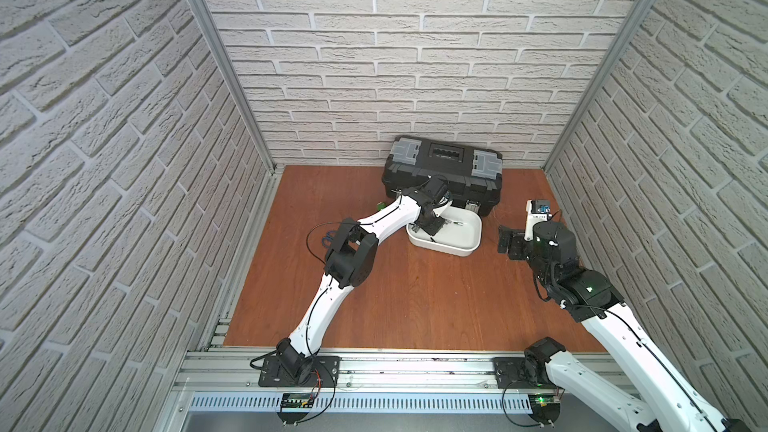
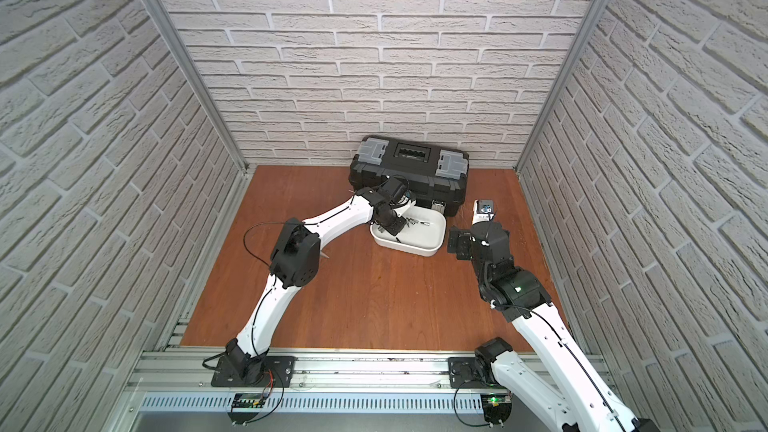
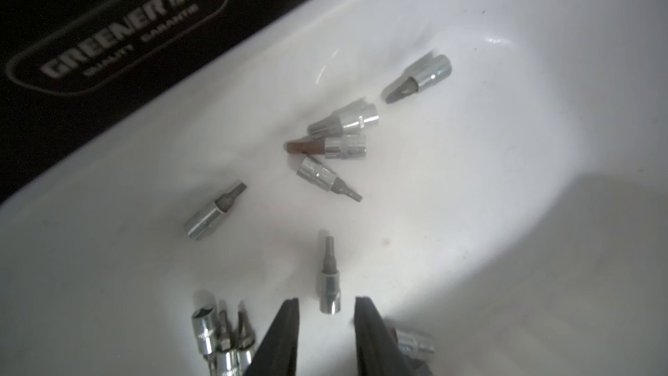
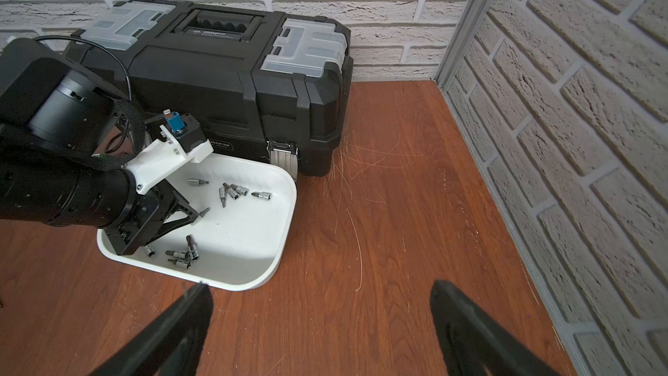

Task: Put the bit on the desktop into the storage box
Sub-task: Place the screwdriver bit in the storage box.

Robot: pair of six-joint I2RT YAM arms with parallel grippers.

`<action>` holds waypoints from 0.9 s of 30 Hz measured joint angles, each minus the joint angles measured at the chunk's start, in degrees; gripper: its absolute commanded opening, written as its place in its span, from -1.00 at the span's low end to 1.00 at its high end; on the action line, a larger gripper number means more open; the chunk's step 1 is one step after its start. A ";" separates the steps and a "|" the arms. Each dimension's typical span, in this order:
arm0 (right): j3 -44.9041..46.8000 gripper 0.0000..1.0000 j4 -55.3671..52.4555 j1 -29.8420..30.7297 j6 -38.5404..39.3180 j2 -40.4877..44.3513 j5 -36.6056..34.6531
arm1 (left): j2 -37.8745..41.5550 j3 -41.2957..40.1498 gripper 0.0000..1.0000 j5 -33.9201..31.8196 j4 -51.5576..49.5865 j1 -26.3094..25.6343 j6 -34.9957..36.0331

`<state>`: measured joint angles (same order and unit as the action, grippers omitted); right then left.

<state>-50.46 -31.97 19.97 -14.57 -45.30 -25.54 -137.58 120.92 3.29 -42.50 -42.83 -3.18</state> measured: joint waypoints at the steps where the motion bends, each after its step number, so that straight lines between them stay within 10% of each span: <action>1: 0.00 0.96 -0.09 0.00 0.02 0.00 -0.04 | 0.00 0.00 -0.29 -0.07 -0.02 0.00 0.02; 14: 0.00 0.96 -0.63 -0.13 0.22 1.29 -0.33 | 3.65 -0.74 0.40 -2.45 -0.90 -1.38 0.57; 27: 0.90 0.96 0.63 -0.90 0.00 5.81 -0.39 | 23.26 -14.27 0.78 -7.10 1.66 -1.92 1.07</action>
<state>-49.56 -31.33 19.07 -14.57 -39.48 -25.93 -114.32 106.65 -3.81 -40.84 -44.75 -2.11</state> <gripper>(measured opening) 0.982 0.881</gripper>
